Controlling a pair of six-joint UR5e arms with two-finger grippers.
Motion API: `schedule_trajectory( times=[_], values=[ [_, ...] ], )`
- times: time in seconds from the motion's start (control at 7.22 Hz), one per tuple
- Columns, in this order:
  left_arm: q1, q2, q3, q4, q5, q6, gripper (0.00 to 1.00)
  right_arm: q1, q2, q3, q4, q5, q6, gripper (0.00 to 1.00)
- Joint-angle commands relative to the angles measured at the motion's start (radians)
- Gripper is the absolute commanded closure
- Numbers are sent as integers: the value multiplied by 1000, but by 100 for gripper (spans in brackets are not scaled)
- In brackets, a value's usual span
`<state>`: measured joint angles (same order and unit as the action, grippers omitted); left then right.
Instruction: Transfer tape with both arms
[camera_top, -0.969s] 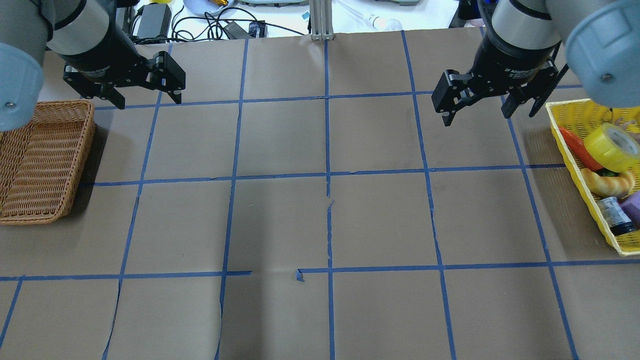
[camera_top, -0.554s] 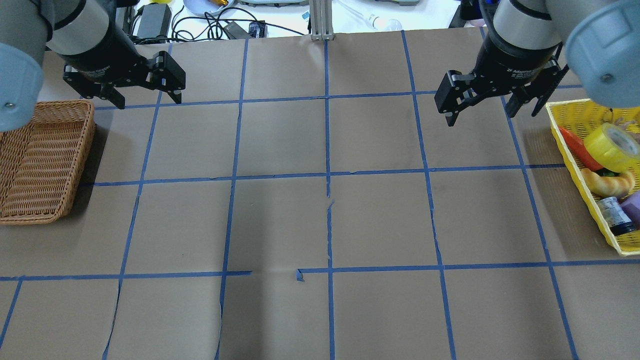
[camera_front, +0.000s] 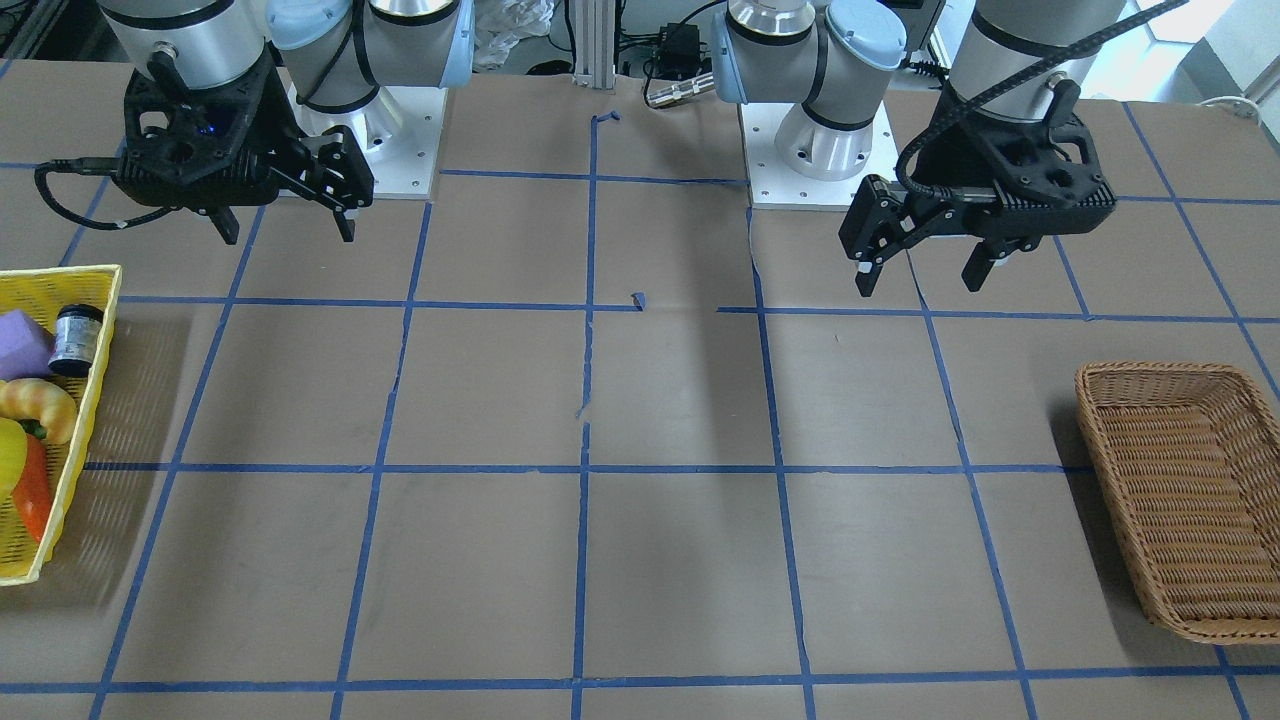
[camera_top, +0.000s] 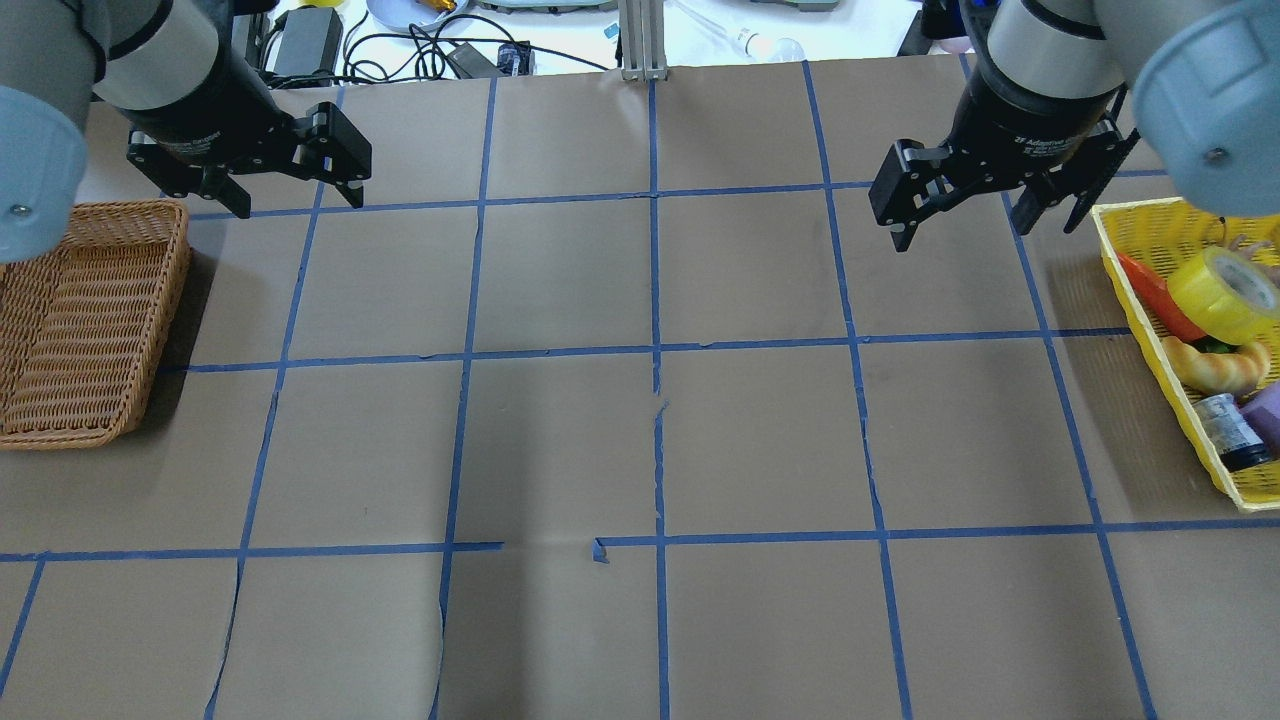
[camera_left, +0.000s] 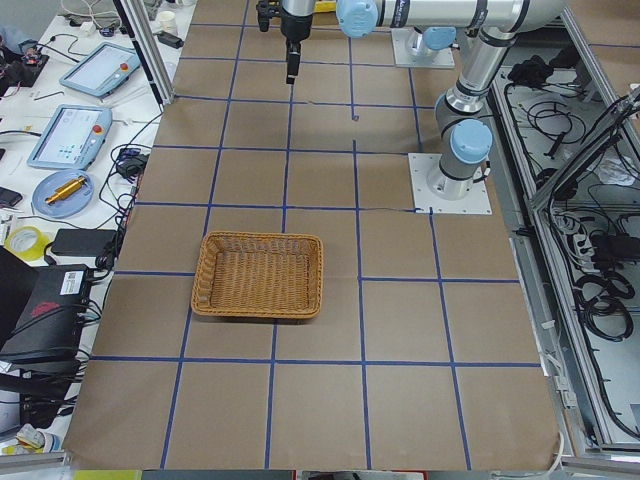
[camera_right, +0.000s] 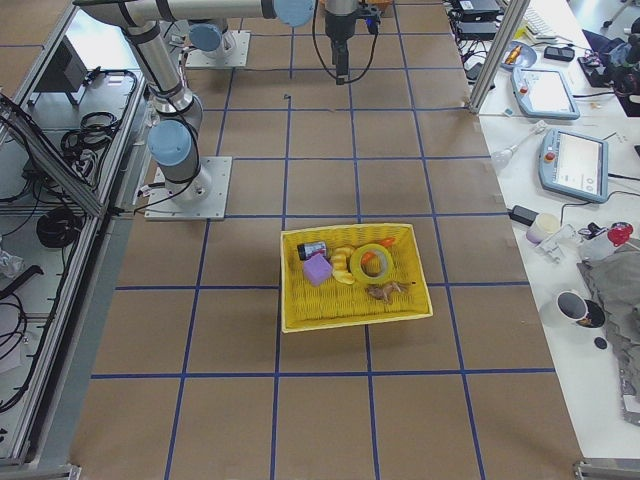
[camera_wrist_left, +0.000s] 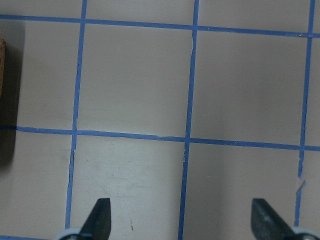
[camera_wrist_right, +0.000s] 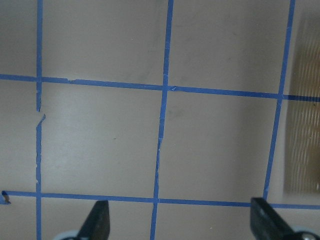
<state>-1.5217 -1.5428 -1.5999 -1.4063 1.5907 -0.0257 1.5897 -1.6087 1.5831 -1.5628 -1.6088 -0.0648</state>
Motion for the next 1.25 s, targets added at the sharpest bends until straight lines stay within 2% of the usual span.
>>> schedule_trajectory(
  times=[0.0,1.11],
  values=[
    [0,0,0,1,0,0,0,1,0,0,0,7,-4,0],
    [0,0,0,1,-2,0,0,3,1,0,-3,-3,-1,0]
  ],
)
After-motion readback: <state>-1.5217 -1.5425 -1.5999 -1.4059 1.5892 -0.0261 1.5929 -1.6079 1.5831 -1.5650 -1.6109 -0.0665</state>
